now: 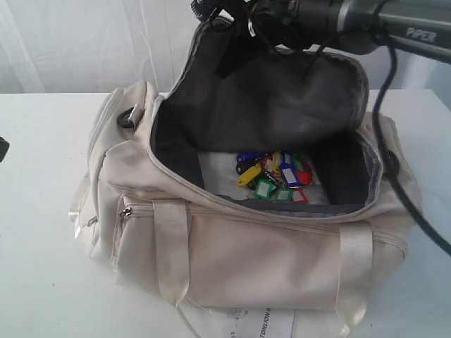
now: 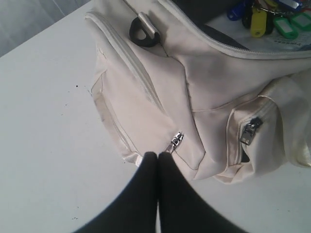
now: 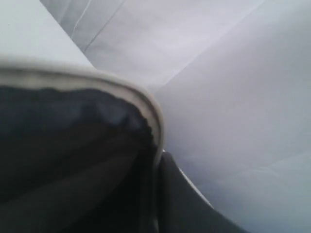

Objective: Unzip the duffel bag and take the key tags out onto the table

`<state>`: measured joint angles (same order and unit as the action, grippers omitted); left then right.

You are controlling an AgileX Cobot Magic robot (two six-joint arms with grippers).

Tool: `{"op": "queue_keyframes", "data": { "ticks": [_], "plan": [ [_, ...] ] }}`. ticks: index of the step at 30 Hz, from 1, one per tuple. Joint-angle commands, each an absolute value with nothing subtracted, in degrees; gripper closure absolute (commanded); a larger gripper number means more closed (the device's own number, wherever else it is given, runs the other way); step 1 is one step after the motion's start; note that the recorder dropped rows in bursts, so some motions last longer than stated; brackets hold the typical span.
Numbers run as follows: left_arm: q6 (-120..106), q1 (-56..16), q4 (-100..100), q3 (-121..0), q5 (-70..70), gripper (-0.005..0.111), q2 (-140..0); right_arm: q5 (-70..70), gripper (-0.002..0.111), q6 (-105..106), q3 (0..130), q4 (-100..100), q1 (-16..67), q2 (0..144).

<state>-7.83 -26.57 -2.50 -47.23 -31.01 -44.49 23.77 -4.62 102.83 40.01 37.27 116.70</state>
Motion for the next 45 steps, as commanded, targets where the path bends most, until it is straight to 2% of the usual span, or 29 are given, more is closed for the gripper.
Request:
{"op": "queue_keyframes", "data": {
  "ticks": [1, 3, 5, 14, 17, 28, 35, 37, 45],
  "plan": [
    [-7.49, -26.43, -1.66, -46.73, -30.79, 0.107, -44.03, 24.5, 0.108, -11.74, 108.13, 40.31, 36.44, 122.37],
    [-7.49, -26.43, -1.68, -46.73, -31.05, 0.107, -44.03, 25.2, 0.108, -14.53, 109.4, 40.31, 36.44, 123.91],
    [-7.49, -26.43, -1.68, -46.73, -31.05, 0.107, -44.03, 26.64, 0.103, -16.35, 110.08, 40.31, 36.44, 124.76],
    [-7.49, -26.43, -1.68, -46.73, -31.16, 0.107, -44.03, 30.9, 0.058, -16.52, 110.16, 40.31, 35.84, 124.68],
    [-7.49, -26.43, -1.68, -46.73, -31.16, 0.107, -44.03, 29.74, 0.054, -16.52, 110.16, 40.71, 35.84, 123.35],
    [-7.49, -26.43, -1.54, -46.73, -31.15, 0.107, -44.03, 29.85, 0.054, -20.05, 110.16, 40.61, 35.84, 117.3],
    [-7.49, -26.43, -1.54, -46.73, -31.15, 0.107, -44.03, 40.61, 0.055, -22.58, 110.03, 35.13, 35.96, 115.92],
    [-7.49, -26.43, -1.54, -46.73, -31.15, 0.107, -44.03, 43.04, 0.06, -19.2, 109.8, 29.9, 35.96, 115.44],
    [-7.49, -26.43, -0.44, -46.73, -31.13, 0.107, -44.03, 44.66, 0.1, 10.86, 109.8, -7.44, 35.96, 113.44]
  ]
}}
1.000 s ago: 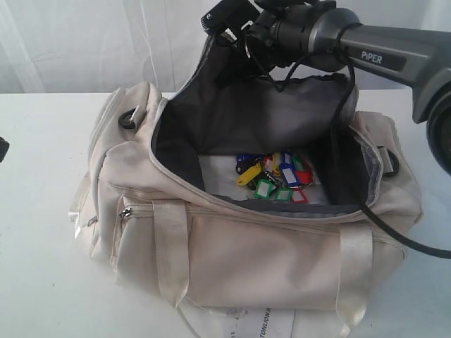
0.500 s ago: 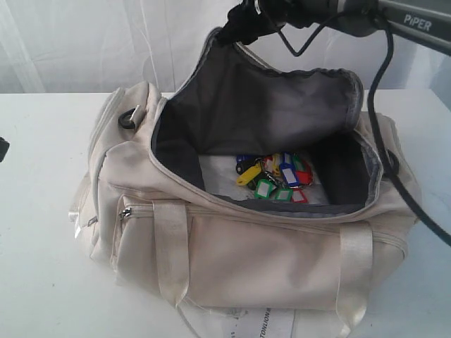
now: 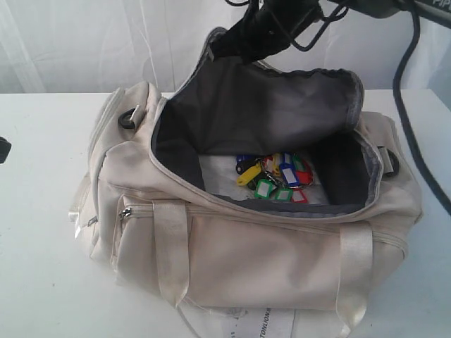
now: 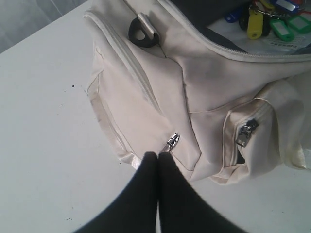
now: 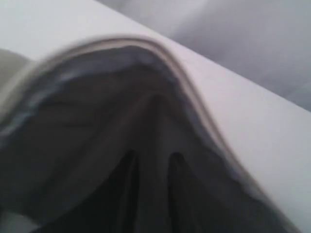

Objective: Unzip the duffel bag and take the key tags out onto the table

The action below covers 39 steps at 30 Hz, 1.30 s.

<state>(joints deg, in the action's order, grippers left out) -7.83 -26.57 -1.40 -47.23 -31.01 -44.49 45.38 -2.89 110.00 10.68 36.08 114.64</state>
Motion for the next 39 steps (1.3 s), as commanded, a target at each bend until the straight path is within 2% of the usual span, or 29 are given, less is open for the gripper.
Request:
{"op": "queue_keyframes", "data": {
  "ticks": [1, 2, 11, 18, 22, 28, 32, 39],
  "plan": [
    [-7.49, -26.43, -0.44, -46.73, -31.13, 0.107, -44.03, 43.72, 0.105, 14.16, 109.8, -11.72, 35.96, 113.93],
    [-7.49, -26.43, -0.44, -46.73, -31.15, 0.107, -44.03, 43.02, 0.108, 16.14, 109.8, -14.32, 35.96, 114.47],
    [-7.6, -26.43, 0.0, -46.73, -31.15, 0.107, -44.03, 31.83, 0.108, 14.5, 109.8, -19.94, 35.96, 123.65],
    [-7.73, -26.43, 0.0, -46.73, -31.15, 0.107, -44.03, 35.52, 0.108, 15.84, 109.8, -19.85, 35.96, 123.27],
    [-7.73, -26.43, 0.0, -46.73, -31.15, 0.107, -44.03, 38.31, 0.108, 17.27, 109.8, -18.99, 35.96, 116.75],
    [-7.72, -26.43, 0.0, -46.73, -31.37, 0.107, -44.03, 51.91, 0.108, 11.72, 106.76, -8.53, 35.96, 106.15],
    [-7.72, -26.43, 0.0, -46.73, -31.37, 0.107, -44.03, 55.15, 0.108, 4.67, 98.45, 0.0, 35.96, 96.44],
    [-7.99, -26.43, 0.0, -45.75, -31.6, 0.107, -45.51, 50.87, 0.108, 3.55, 78.05, 2.2, 35.96, 73.36]
  ]
}}
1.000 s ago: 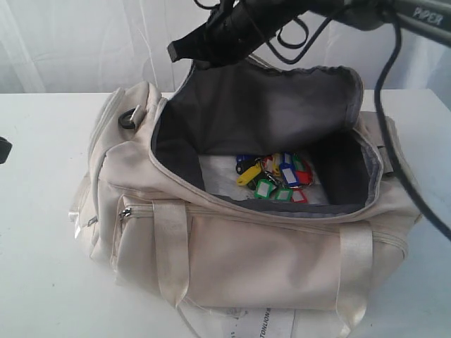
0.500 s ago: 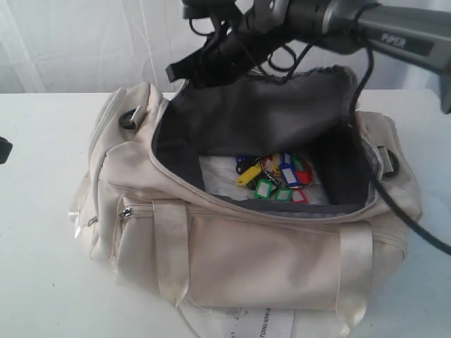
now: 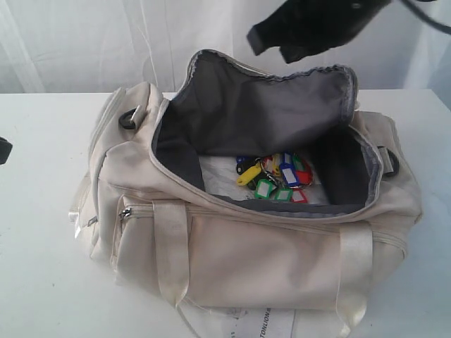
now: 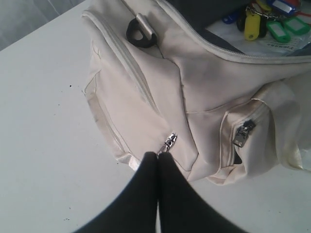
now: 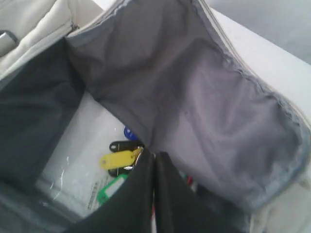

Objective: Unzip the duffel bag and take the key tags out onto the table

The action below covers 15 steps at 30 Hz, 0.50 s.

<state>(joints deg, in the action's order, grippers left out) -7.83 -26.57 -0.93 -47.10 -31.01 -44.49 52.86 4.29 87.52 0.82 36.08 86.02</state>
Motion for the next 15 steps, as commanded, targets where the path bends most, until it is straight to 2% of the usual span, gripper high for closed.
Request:
{"op": "queue_keyframes", "data": {
  "ticks": [1, 4, 10, 15],
  "plan": [
    [-8.03, -26.43, 0.0, -45.75, -32.17, 0.107, -46.49, 50.78, 0.108, 3.55, 74.78, 2.9, 35.96, 68.78],
    [-11.34, -26.43, 4.3, -47.41, -34.75, 0.107, -50.63, 50.61, 0.108, 2.41, 68.1, 6.75, 35.96, 57.9],
    [-30.51, -26.43, 29.82, -57.7, -40.03, 0.107, -61.6, 46.56, 0.108, -9.87, 56.89, 19.93, 35.96, 42.2],
    [-34.55, -30.8, 32.07, -69.28, -40.51, 0.107, -74.49, 41.14, 0.108, -25.41, 48.34, 32.87, 35.96, 34.21]
  ]
}}
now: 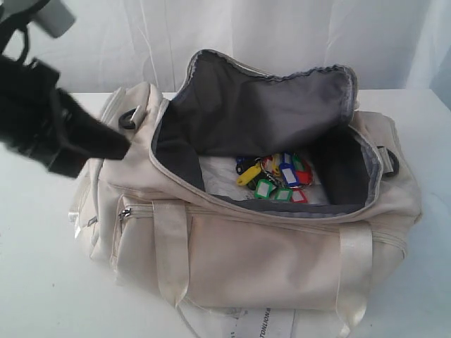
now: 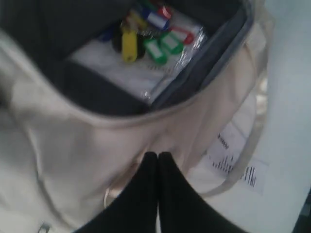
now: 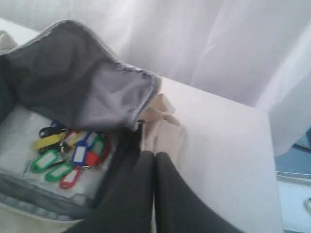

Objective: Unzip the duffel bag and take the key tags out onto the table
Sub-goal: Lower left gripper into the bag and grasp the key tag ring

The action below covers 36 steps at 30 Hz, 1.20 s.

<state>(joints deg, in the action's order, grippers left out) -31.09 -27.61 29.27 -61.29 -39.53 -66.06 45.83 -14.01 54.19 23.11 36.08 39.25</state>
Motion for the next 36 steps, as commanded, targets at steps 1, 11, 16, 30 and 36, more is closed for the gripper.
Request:
{"op": "queue_keyframes", "data": {
  "ticks": [1, 11, 16, 30, 36],
  "plan": [
    [-34.56, -31.59, 31.58, -71.13, -40.51, 0.107, -76.73, 39.9, 0.108, -27.58, 47.01, 33.8, 35.96, 33.19],
    [-34.32, -39.79, 22.31, -94.31, -41.77, 0.107, -104.03, 36.68, 0.108, -28.68, 43.79, 33.83, 35.96, 30.36],
    [-34.34, -47.86, 4.27, -105.04, -42.01, 0.107, -114.19, 36.68, 0.108, -28.68, 43.79, 33.61, 35.96, 30.36],
    [-53.78, -52.86, -4.96, -107.61, -40.75, 0.044, -121.34, 38.04, 0.108, -28.36, 43.79, 34.78, 42.02, 30.36],
    [-47.55, -52.86, -7.56, -107.61, -34.41, 0.044, -124.33, 38.09, 0.108, -28.71, 43.79, 35.12, 42.26, 30.36]
  ]
}}
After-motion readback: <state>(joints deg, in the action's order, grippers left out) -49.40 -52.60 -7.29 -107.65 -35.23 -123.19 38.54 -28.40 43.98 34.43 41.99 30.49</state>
